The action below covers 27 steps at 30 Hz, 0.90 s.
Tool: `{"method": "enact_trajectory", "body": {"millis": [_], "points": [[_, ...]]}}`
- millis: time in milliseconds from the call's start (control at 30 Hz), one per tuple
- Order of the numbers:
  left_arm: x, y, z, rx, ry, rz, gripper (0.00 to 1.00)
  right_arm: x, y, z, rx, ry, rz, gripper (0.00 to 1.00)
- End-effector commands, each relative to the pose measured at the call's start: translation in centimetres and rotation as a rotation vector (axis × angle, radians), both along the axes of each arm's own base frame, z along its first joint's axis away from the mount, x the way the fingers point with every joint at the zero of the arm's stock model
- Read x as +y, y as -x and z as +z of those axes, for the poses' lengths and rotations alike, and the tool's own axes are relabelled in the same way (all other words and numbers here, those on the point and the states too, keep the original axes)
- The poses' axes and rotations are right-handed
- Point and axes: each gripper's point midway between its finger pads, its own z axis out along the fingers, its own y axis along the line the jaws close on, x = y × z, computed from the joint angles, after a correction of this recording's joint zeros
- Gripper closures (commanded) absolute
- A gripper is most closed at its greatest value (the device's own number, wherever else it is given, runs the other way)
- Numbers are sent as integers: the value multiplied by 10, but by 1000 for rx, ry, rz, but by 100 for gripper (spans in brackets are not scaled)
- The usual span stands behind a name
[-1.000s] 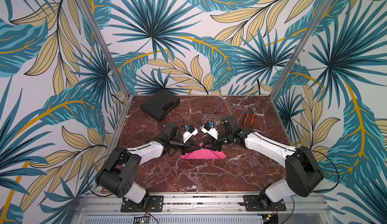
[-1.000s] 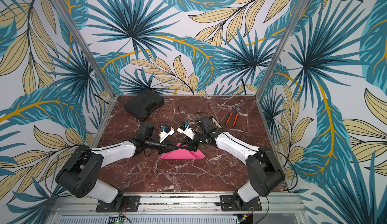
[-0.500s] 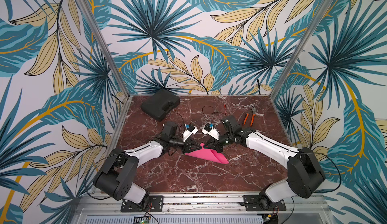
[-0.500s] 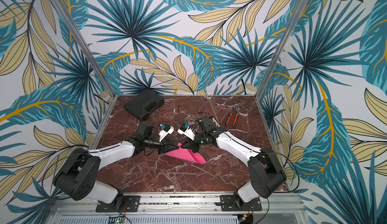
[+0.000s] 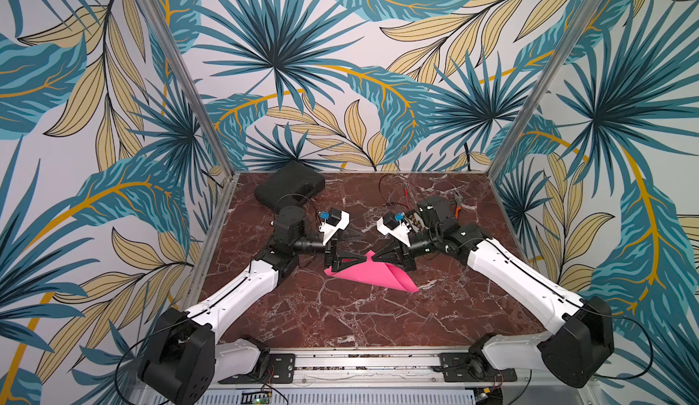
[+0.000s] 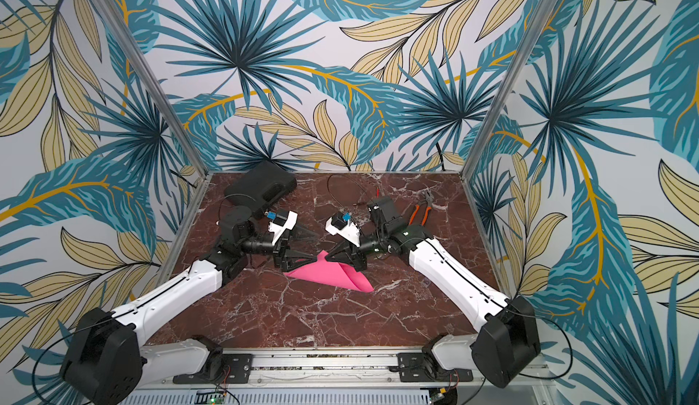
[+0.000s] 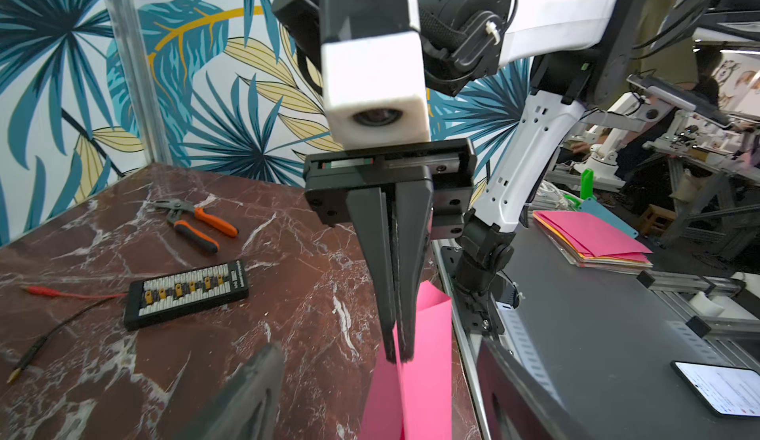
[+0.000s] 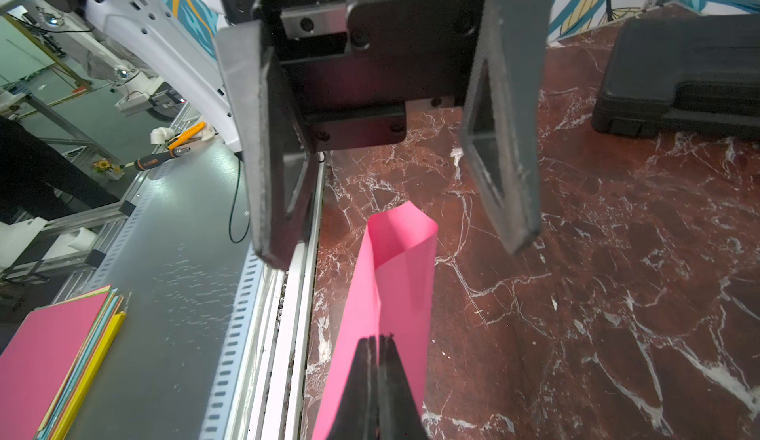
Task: Fold the square paper diagonally
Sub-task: Fold the paper at the center of the board.
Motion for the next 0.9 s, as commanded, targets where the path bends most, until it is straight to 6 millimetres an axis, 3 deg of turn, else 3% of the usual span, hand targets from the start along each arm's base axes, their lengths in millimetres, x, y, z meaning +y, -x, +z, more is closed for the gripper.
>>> {"method": "enact_trajectory", "body": {"millis": [0, 600, 867], "points": [[0, 13, 11, 25, 21, -100, 22, -4, 16, 4, 30, 7, 63, 100], [-14, 18, -33, 105, -164, -95, 35, -3, 11, 17, -27, 14, 70, 100], [-20, 18, -34, 110, -167, -113, 53, -3, 7, 10, -19, 33, 57, 100]]}}
